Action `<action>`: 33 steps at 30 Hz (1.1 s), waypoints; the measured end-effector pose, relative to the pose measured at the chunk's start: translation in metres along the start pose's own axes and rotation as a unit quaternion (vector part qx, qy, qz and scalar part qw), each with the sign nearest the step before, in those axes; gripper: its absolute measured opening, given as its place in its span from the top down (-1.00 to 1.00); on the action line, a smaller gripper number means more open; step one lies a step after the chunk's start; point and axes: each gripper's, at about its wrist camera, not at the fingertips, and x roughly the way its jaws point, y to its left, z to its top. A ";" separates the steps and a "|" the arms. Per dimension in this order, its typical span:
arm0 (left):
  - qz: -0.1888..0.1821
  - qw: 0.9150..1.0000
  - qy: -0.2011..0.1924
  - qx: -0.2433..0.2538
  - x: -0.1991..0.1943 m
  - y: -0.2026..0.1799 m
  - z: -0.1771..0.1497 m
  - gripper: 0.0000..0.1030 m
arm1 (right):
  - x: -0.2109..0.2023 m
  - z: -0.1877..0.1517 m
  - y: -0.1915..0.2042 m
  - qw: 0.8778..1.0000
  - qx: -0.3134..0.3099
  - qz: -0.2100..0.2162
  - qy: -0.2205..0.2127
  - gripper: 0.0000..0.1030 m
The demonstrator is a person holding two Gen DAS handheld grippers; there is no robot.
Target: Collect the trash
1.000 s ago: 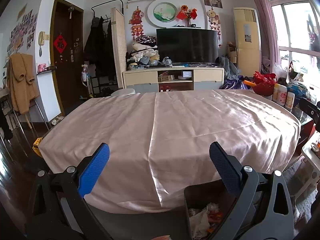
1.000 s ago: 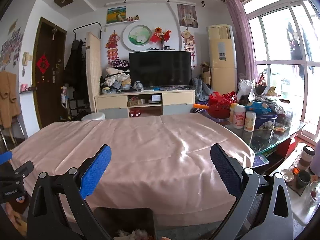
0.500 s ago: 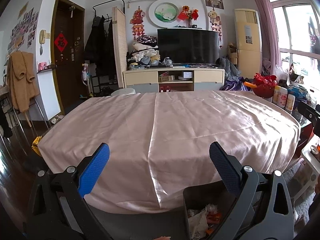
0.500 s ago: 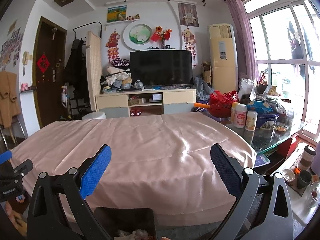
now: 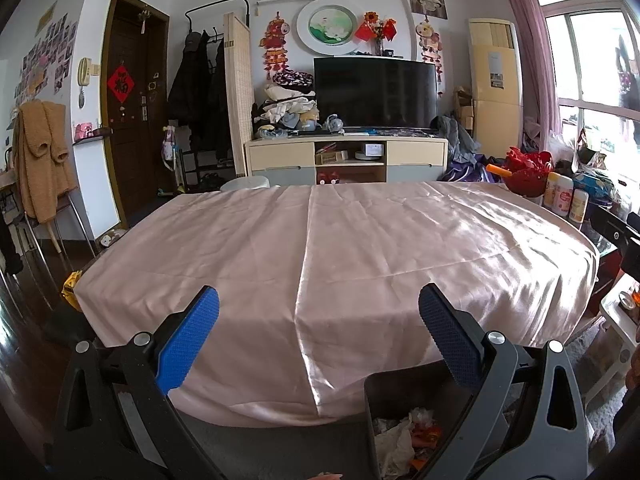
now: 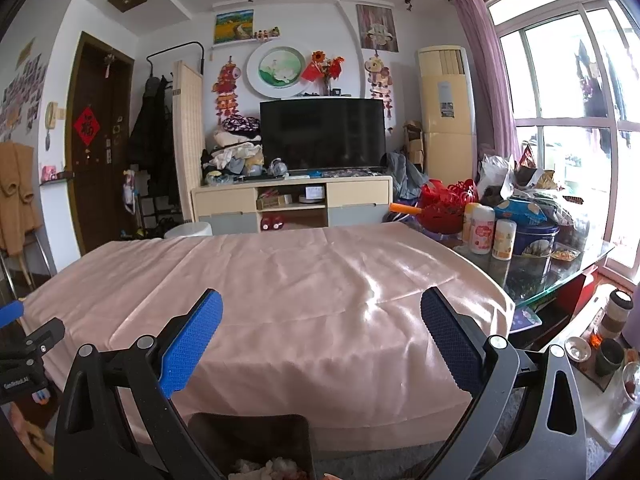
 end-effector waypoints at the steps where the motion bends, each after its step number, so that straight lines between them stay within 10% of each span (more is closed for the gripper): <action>1: 0.000 1.000 0.000 0.000 0.000 0.000 0.000 -0.84 | 0.000 0.000 0.000 1.000 0.000 0.000 0.001 -0.93; 33: 0.001 1.000 0.000 0.000 -0.001 0.001 0.002 -0.84 | -0.001 -0.001 0.002 1.000 0.008 0.005 0.006 -0.93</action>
